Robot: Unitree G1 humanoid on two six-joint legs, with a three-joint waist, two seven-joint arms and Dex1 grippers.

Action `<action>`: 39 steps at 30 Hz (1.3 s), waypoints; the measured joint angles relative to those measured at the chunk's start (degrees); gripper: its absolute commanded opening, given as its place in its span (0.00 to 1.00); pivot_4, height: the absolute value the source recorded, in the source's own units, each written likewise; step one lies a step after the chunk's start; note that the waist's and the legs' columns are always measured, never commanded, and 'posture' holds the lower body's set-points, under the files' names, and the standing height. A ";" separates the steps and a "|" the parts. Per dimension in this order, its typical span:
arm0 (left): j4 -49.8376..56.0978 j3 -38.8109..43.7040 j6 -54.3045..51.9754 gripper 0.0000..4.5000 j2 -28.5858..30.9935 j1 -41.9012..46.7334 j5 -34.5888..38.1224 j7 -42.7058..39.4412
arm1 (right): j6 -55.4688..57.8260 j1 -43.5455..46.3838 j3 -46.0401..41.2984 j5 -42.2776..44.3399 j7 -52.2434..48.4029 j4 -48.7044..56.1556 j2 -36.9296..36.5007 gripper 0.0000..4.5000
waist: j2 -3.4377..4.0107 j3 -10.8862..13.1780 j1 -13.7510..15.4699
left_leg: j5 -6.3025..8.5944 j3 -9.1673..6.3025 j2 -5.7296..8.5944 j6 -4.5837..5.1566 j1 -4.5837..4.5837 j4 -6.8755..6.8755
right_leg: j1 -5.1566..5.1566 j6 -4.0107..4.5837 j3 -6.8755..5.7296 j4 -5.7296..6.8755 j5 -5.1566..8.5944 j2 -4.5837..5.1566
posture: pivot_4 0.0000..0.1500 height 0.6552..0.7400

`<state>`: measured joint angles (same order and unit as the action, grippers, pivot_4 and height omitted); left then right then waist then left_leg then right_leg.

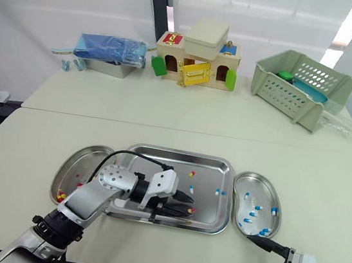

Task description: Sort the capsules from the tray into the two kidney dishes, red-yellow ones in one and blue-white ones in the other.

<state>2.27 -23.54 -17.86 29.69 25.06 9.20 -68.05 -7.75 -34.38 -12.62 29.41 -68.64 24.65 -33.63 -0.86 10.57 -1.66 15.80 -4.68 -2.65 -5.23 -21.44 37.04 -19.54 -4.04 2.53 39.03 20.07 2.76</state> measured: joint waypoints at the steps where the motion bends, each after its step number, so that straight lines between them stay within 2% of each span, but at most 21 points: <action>1: 0.00 -0.29 -0.54 0.36 0.02 0.03 -0.36 0.02 | -0.02 -0.01 0.17 0.00 0.03 0.00 0.00 1.00 | 0.00 0.00 0.00 | 0.00 0.00 0.00 0.00 0.01 0.00 | 0.00 0.00 0.00 0.00 0.00 0.00 | 1.00 1.00; 13: -0.03 -2.04 -1.77 0.36 -0.85 1.27 -3.36 1.25 | -0.13 -0.19 0.48 0.00 1.19 0.00 -0.02 1.00 | 0.01 -0.01 0.02 | 0.00 0.00 0.00 0.00 0.02 0.00 | 0.03 0.00 0.00 0.00 0.00 0.00 | 1.00 1.00; 16: -0.03 -2.09 -1.82 0.23 -0.85 1.34 -3.71 1.26 | -0.13 -0.18 0.57 0.00 1.25 0.00 -0.04 1.00 | 0.01 -0.01 0.02 | 0.00 0.00 0.00 0.00 0.03 0.00 | 0.04 0.00 0.00 0.00 0.00 0.00 | 1.00 1.00; 19: -0.03 -2.12 -1.92 0.01 -0.84 1.42 -3.92 1.18 | -0.13 -0.18 0.76 0.00 1.34 0.00 -0.05 1.00 | 0.01 -0.01 0.03 | 0.00 0.00 0.00 0.00 0.03 0.00 | 0.04 0.00 0.00 0.00 0.00 0.00 | 1.00 1.00; 29: 1.23 -2.22 -3.38 0.00 -0.63 1.06 -3.37 0.75 | -0.13 -0.22 1.01 -0.05 1.43 0.00 -0.22 1.00 | 0.02 -0.01 0.02 | 0.00 0.00 0.00 0.00 0.07 0.00 | 0.10 0.00 0.00 -0.02 0.00 0.00 | 1.00 1.00; 32: 3.31 -1.36 -6.12 0.00 -0.59 0.36 -1.06 0.42 | -0.13 -0.23 1.42 -0.05 1.13 0.02 -0.85 1.00 | 0.01 -0.01 0.02 | 0.00 -0.01 0.00 0.00 0.07 0.00 | 0.10 0.00 0.00 -0.02 0.00 0.00 | 1.00 1.00; 39: 11.90 8.79 -15.23 0.00 4.17 -1.84 6.03 3.51 | -0.58 1.36 3.48 -0.04 -1.47 -0.04 -3.14 1.00 | 0.03 -0.01 -0.17 | 0.00 -0.02 -0.01 0.01 0.15 -0.03 | 0.17 0.00 0.00 -0.03 0.00 0.00 | 1.00 1.00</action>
<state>14.16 -14.74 -33.09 33.86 23.22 15.23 -64.54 -8.33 -33.01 -9.15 29.37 -70.10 24.62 -36.77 -0.83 10.56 -1.83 15.80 -4.70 -2.66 -5.22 -21.29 37.01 -19.37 -4.05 2.54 39.00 20.08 2.76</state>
